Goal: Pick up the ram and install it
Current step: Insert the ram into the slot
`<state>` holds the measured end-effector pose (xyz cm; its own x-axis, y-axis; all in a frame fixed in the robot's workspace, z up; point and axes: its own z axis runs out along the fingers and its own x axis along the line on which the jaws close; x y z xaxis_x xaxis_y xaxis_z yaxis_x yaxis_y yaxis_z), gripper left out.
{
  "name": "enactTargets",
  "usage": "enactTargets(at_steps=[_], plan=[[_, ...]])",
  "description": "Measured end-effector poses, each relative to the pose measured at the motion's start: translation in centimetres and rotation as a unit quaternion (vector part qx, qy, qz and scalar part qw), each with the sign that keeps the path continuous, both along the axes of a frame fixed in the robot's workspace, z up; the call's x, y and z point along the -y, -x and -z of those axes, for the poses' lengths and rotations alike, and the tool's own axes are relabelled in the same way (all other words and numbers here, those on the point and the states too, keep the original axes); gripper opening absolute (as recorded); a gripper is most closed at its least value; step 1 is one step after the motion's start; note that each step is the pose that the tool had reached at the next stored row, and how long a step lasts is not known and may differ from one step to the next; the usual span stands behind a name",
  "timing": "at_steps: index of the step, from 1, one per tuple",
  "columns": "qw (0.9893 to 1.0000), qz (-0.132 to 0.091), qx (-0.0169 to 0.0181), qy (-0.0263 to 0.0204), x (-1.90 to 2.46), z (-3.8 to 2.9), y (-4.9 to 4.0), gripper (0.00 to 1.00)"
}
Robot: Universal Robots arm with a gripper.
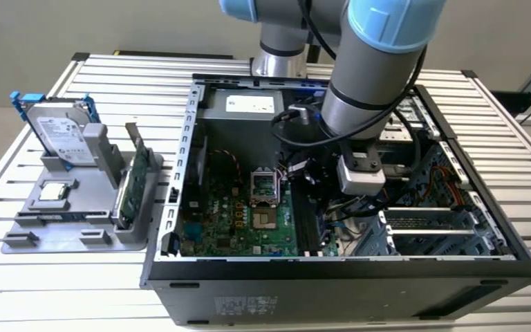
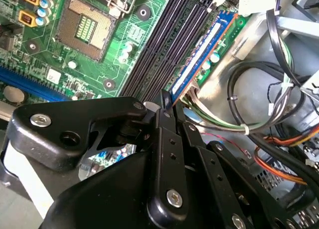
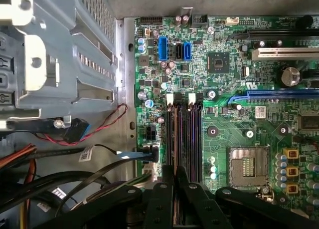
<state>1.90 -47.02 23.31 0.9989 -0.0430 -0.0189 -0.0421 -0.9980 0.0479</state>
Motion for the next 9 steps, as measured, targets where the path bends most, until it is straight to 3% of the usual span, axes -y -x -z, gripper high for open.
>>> enactTargets(at_steps=[3, 9], plan=[[1.0000, 0.000, 0.0000, -0.0001, 0.00, 0.49, 0.00, 0.00], [1.0000, 0.000, -0.0003, 0.0000, 0.00, 0.82, 0.00, 0.00]])
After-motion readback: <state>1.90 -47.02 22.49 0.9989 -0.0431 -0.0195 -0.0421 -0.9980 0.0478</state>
